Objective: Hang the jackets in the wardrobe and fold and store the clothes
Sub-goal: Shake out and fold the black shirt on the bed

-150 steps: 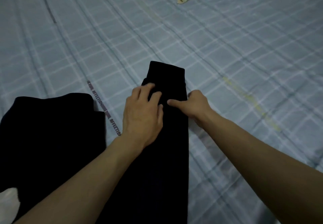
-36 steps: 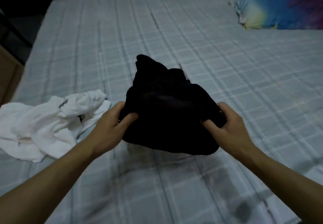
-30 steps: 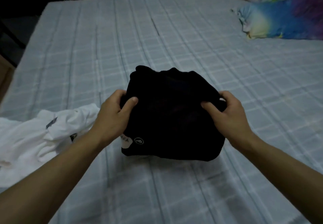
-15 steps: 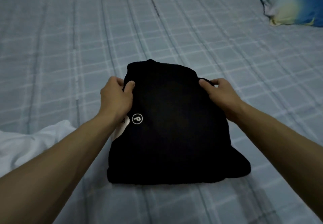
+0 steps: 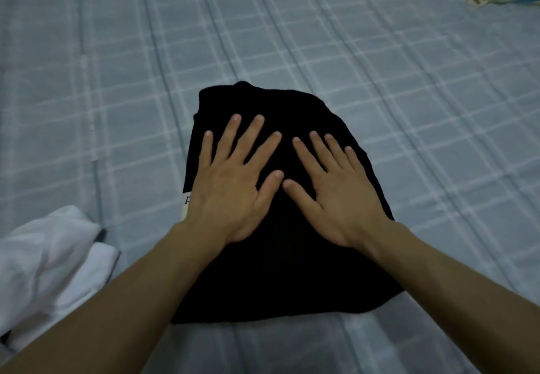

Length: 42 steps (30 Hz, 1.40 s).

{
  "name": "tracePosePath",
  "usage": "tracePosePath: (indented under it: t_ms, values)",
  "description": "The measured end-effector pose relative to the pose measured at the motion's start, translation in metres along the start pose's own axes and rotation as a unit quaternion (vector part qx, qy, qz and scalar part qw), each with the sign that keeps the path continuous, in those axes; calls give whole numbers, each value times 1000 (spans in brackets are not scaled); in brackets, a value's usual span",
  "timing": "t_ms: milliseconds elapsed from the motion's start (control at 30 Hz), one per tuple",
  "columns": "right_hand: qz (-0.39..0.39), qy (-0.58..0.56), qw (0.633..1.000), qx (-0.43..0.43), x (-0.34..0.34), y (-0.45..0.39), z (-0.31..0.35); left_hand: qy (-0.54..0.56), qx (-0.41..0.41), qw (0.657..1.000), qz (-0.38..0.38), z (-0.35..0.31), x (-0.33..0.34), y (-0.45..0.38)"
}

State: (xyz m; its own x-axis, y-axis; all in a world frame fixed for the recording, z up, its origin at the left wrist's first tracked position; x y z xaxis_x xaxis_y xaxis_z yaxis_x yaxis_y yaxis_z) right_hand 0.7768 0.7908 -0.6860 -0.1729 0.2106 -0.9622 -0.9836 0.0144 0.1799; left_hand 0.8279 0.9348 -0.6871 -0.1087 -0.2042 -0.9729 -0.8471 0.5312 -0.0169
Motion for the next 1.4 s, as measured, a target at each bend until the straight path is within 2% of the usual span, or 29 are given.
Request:
tracePosePath:
  t_ms: [167,267,300,367,400,433,467,533,600,667,733,867,967,1067,1233,1400]
  values:
    - [25,-28,999,-8,0,-4,-2,10,5,1000,15,0,-3,-1]
    - [-34,-36,998,-50,-31,22,16,11,18,1000,11,-5,-23,11]
    - [-61,-34,995,-75,-43,37,26,4,37,999,-15,-9,-38,20]
    - [-87,-27,988,-125,-55,71,41,7,101,987,-122,-23,-73,50]
    - [-79,-18,987,-139,-54,88,44,20,127,977,-172,-27,-85,69]
    - [-55,-1,988,-147,-49,104,44,37,139,972,-185,-28,-90,88]
    - [-21,25,988,-149,-41,116,43,50,139,975,-166,-27,-86,105]
    - [34,82,985,-145,-22,131,35,30,127,989,-73,-21,-63,127]
    - [43,113,983,-137,-11,132,30,-48,138,989,35,-17,-34,135]
    - [21,117,984,-129,-6,124,28,-97,132,983,83,-16,-18,133]
    - [9,111,986,-121,-4,118,27,-95,116,986,79,-21,-13,127]
    - [0,93,988,-126,-4,114,24,-98,126,987,15,-30,-21,120]
    - [-25,74,988,-133,-18,108,25,-75,128,989,-18,-29,-37,113]
    - [-17,51,990,-131,-41,104,30,-53,111,992,-28,-31,-59,107]
    - [-25,10,990,-139,-109,108,48,-45,105,992,-59,-42,-142,100]
    - [-59,0,984,-168,-191,142,77,-56,87,990,-91,-68,-238,133]
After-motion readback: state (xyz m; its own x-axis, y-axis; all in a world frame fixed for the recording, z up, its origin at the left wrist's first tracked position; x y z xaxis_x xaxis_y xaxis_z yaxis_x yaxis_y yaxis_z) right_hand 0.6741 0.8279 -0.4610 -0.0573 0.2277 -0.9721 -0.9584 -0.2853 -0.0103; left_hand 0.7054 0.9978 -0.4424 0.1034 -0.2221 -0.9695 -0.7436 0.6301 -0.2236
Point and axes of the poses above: each hand's wrist, its own y-axis away from the middle knuckle, its own x-axis out of the palm, z = x × y, the point moved 7 cm from there along -y, towards the middle knuckle, and after that the axes turned 1 degree about -x, right-handed, at the moved point
